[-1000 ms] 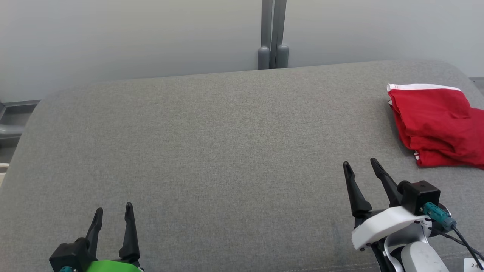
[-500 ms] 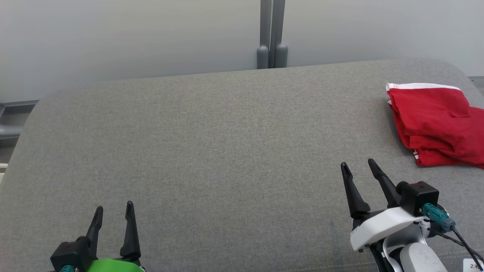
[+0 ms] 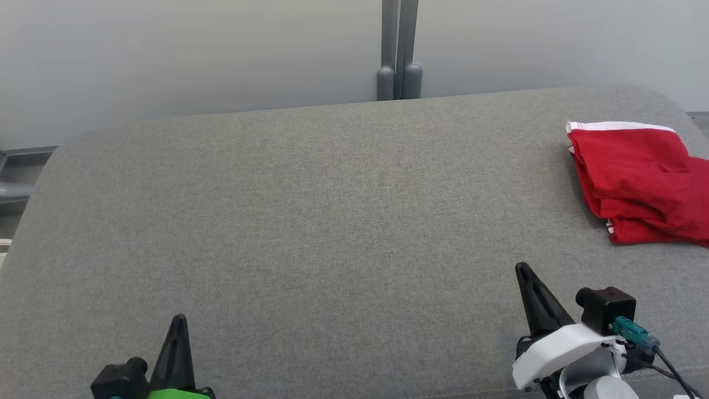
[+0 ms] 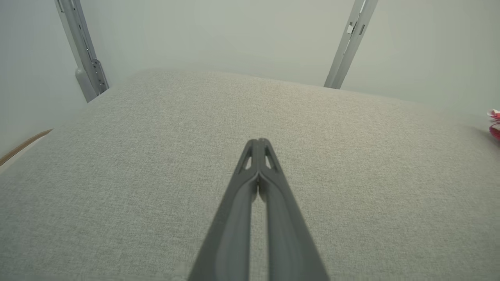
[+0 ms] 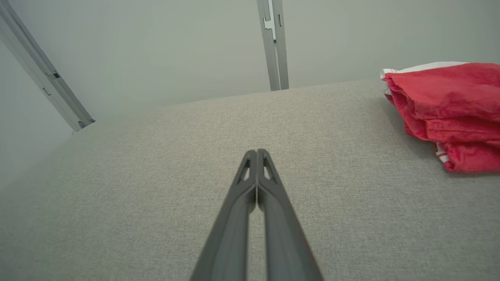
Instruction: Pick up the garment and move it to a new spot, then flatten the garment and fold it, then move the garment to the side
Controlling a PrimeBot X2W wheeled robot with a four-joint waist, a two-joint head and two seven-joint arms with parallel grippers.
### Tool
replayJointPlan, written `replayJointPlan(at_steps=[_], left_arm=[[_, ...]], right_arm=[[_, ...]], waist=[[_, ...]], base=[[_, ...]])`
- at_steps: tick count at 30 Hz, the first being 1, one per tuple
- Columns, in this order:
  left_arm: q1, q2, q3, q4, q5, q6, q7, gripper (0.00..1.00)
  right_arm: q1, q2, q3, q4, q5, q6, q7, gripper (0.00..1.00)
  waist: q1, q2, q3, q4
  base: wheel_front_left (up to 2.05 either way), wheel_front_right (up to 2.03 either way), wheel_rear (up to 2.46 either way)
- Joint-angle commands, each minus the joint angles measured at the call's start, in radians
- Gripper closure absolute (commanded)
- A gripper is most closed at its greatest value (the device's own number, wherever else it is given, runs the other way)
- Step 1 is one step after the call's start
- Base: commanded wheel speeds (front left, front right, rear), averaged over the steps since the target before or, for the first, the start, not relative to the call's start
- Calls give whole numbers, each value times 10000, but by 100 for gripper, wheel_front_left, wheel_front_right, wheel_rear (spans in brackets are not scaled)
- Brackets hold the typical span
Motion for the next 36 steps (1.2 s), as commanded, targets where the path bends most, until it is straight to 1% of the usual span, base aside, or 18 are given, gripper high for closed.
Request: replayJointPlan(at_steps=[1,19,27,28,36], left_arm=[[-54,-36,167,-87,-355,-115,83,100],[-421,-608,1003,191,-2792,-1012,683,100],[-559,-831,1329,294,-3719,-1354,918,100],[-559,-831,1329,294,-3719,-1354,918,100],[-673,-1033,1632,362,-4569,-1670,1132,100]], right_arm=[[-83,-30,-38,-109,480,0,57,100],[-217,-234,-410,14,3855,-1,578,100],[-258,-282,-583,59,5117,-1,800,100],[-258,-282,-583,59,5117,-1,800,100],[-306,-319,-752,101,6260,-1,1014,100]], waist=[[1,0,4,3],[1,0,35,28],[1,0,48,39],[1,0,48,39],[1,0,63,51]], base=[[0,0,0],[0,0,0],[0,0,0],[0,0,0],[0,0,0]])
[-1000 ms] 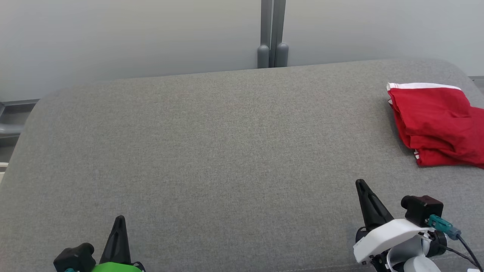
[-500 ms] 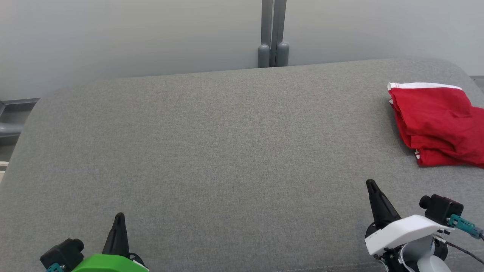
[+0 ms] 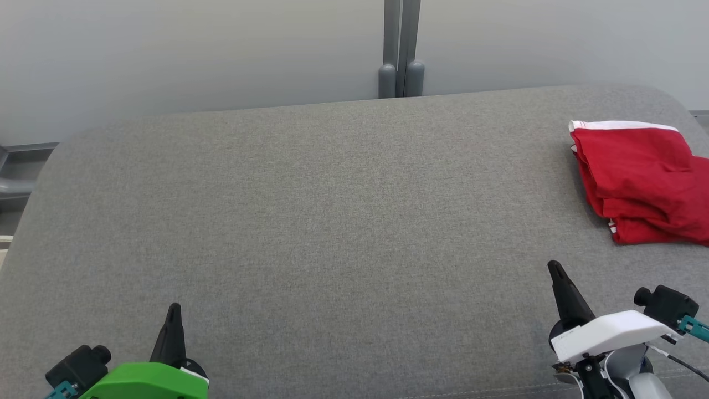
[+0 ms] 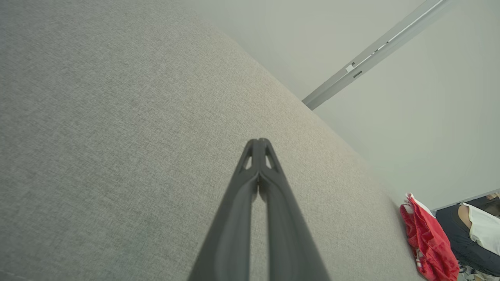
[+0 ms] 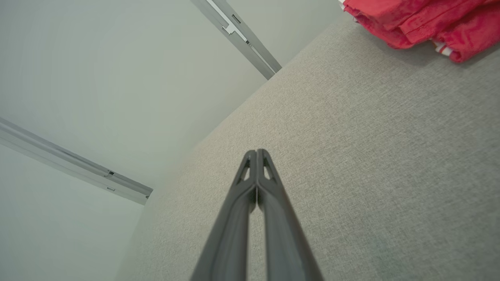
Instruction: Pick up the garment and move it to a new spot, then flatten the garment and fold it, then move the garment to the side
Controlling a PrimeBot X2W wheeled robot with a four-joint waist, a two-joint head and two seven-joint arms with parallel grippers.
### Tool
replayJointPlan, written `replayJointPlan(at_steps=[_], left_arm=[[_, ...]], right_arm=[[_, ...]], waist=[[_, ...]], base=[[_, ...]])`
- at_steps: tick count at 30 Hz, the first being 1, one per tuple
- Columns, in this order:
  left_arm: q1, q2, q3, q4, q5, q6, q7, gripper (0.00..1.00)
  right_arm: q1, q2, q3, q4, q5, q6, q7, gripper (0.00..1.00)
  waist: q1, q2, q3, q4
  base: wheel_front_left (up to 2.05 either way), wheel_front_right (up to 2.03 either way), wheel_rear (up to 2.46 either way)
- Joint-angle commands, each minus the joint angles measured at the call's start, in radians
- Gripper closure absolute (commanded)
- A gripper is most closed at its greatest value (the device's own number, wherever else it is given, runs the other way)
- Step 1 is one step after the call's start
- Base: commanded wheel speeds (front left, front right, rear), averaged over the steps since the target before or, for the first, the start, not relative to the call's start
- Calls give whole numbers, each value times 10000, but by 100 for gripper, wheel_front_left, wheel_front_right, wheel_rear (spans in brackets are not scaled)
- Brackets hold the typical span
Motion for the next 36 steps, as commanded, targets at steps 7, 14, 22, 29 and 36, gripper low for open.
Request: replayJointPlan(at_steps=[7,14,22,29,36], left_arm=[[-350,-138,360,-45,-836,-330,188,100],[-425,-289,600,14,-1469,-560,356,100],[-528,-478,844,74,-2140,-813,531,100],[-587,-606,1044,119,-2686,-1013,693,100],[-652,-737,1218,162,-3111,-1183,811,100]], right_arm=[[-281,-80,-197,-56,1115,3,210,100],[-309,-95,-338,-22,1963,2,384,100],[-342,-106,-504,15,2849,3,576,100],[-360,-111,-639,48,3575,3,747,100],[-391,-111,-759,74,4154,3,884,100]], waist=[[0,-1,13,10],[0,-1,25,20],[0,-1,39,31],[0,-1,51,41],[0,-1,62,49]], base=[[0,0,0],[0,0,0],[0,0,0],[0,0,0],[0,0,0]])
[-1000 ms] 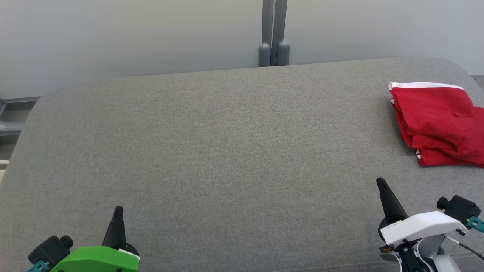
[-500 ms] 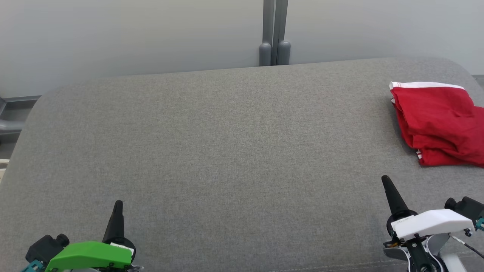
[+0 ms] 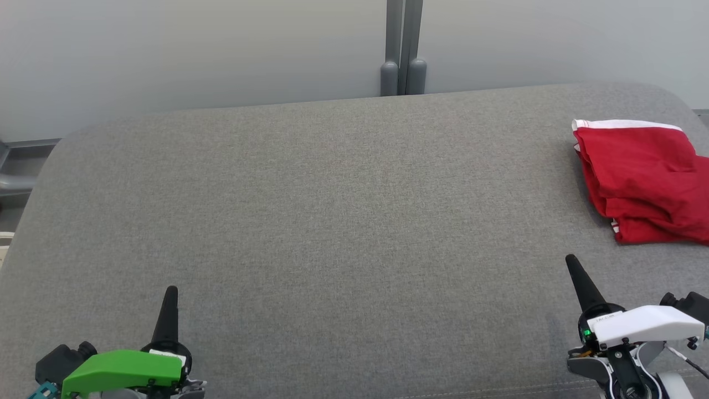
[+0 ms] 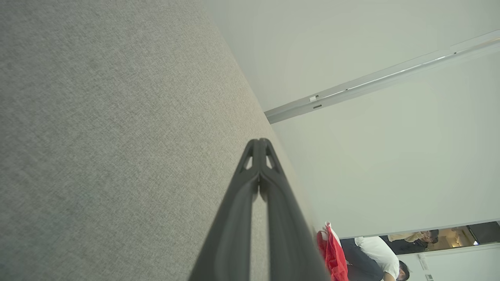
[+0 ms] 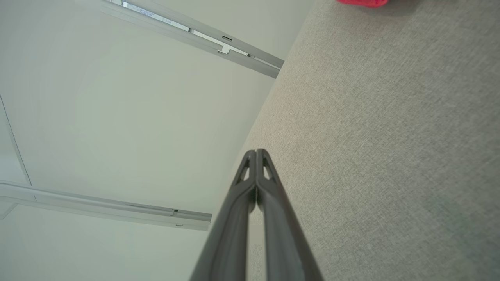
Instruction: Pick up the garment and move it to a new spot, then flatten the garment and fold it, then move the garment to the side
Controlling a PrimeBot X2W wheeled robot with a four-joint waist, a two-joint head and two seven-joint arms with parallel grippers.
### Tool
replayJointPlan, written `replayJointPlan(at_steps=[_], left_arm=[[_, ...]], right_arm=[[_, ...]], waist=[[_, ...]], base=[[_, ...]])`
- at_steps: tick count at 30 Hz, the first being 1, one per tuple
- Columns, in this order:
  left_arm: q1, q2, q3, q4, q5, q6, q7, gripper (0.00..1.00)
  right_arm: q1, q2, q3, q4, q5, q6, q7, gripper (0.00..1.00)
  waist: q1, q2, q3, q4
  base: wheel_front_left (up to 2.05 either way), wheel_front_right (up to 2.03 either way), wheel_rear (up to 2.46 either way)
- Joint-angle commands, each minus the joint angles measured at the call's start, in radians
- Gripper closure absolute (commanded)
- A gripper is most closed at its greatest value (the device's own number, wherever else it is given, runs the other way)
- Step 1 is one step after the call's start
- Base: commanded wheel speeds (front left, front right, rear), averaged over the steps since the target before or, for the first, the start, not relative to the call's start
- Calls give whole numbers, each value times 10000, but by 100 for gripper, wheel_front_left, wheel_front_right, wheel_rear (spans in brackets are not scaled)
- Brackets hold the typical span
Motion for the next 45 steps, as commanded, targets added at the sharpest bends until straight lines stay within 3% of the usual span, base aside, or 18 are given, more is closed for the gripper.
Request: replayJointPlan(at_steps=[1,45], left_arm=[[-235,-34,107,-60,-149,-80,29,100],[-578,-747,1095,221,-2752,-1056,769,100]], right_arm=[[-194,-59,-58,-42,188,5,39,100],[-319,6,-807,125,3568,4,906,100]], waist=[[0,0,1,1],[0,0,77,62]], base=[[0,0,0],[0,0,0]])
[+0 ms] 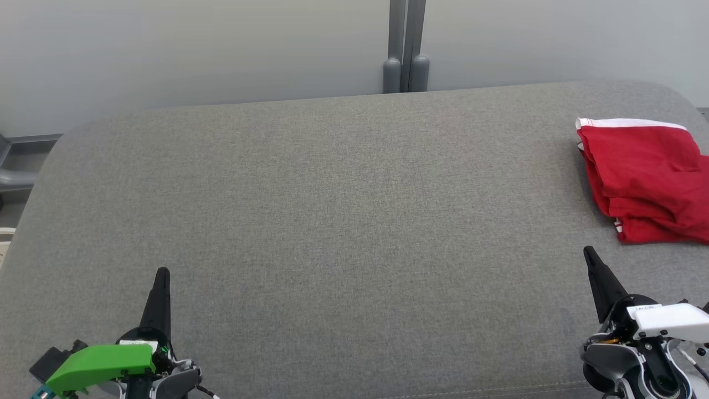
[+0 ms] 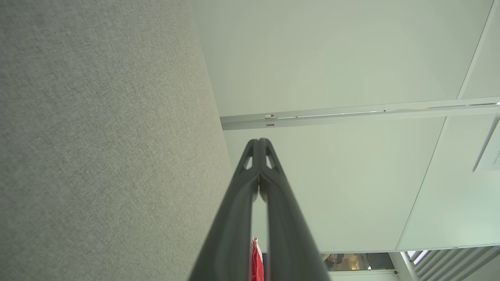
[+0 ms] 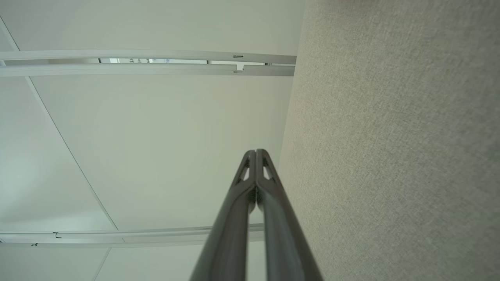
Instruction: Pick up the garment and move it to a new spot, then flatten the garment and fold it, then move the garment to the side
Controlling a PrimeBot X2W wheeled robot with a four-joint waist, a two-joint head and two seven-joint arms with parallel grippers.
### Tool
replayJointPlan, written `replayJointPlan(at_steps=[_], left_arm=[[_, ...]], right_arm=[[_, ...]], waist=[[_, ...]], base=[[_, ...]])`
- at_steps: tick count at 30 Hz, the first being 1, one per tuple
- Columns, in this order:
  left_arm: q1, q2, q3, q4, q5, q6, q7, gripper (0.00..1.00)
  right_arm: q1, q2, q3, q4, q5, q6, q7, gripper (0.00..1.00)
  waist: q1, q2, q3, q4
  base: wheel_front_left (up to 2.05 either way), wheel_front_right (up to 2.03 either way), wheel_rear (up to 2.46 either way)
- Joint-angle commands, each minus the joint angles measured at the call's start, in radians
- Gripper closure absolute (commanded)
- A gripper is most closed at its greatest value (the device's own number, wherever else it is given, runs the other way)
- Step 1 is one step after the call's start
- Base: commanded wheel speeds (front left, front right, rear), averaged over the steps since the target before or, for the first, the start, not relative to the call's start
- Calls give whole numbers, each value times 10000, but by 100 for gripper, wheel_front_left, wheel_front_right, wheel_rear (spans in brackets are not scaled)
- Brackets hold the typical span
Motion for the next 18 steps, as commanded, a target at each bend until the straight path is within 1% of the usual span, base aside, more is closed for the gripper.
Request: replayJointPlan(at_steps=[1,8,18], left_arm=[[-175,-60,66,31,-175,-82,38,100],[-228,-137,204,63,-486,-211,138,100],[-225,-146,219,64,-486,-203,141,100]], right_arm=[[-117,-7,-44,7,177,4,80,100],[-143,9,-149,32,620,4,177,100],[-148,37,-193,34,556,4,227,100]], waist=[[0,0,2,2],[0,0,14,11],[0,0,15,12]], base=[[0,0,0],[0,0,0],[0,0,0]])
